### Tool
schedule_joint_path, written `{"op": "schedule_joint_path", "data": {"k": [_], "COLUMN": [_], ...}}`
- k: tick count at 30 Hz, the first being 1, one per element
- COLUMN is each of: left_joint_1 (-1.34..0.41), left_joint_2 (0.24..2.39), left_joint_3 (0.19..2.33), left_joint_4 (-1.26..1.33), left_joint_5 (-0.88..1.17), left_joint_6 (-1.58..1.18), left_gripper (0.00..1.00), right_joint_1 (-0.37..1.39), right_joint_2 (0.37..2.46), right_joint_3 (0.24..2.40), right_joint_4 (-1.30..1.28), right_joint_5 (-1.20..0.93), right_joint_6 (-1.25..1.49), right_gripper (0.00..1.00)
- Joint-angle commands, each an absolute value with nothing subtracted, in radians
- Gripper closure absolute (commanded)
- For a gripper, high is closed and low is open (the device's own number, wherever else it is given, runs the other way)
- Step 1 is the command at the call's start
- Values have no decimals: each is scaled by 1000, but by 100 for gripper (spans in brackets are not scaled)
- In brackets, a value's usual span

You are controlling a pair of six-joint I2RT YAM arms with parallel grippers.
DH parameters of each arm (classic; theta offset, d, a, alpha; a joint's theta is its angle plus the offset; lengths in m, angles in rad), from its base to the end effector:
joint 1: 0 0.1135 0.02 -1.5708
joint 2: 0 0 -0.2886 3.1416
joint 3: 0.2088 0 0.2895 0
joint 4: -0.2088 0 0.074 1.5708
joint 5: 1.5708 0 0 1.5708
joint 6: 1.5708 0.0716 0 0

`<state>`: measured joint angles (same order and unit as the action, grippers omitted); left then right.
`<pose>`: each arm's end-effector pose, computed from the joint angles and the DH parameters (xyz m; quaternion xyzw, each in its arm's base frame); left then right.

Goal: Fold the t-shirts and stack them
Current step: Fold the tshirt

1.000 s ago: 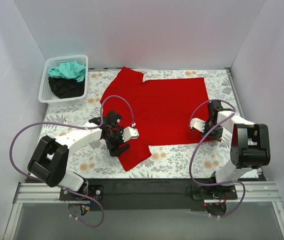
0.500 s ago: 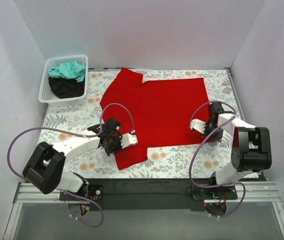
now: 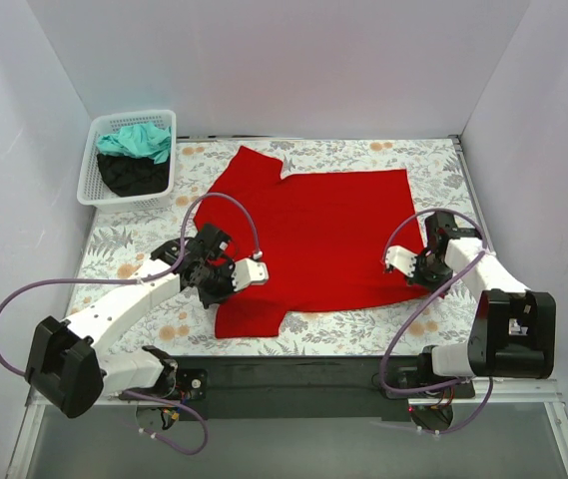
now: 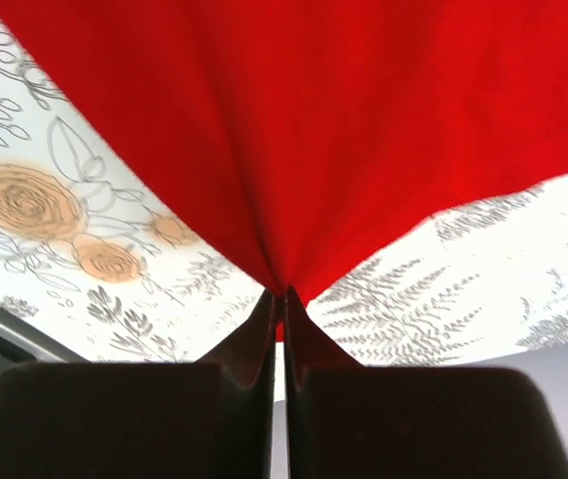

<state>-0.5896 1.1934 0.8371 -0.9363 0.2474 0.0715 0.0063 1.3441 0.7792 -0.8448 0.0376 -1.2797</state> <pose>0.1892 -0.1477 0.2013 0.3352 0.9240 -0.1534 0.1017 0.2498 -0.0011 0.1501 -0.5963 0.7985 -0.0629 0.0535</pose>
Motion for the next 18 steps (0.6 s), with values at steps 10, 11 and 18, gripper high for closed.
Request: {"op": "schedule_joint_path", "data": {"k": [10,11,18], "left_joint_1": [-370,-364,-318], "left_joint_2": [1408,1425,1574], "left_joint_3": [1129,1141,1267], "left_joint_4": [-973,-968,-931], "left_joint_5": [313,311,314], "left_joint_6": [176,181,225], "left_gripper": [100,100,100], "right_joint_1": [-49,-51,-51], "right_joint_2": [1557,1581,1672], "right_joint_3": [1083,1110,1221], "right_joint_4": [-946,-946,-957], "right_joint_5": [-20,-21,-15], "right_joint_6": [-1279,-1279,-1284], "right_gripper": [99,99,99]}}
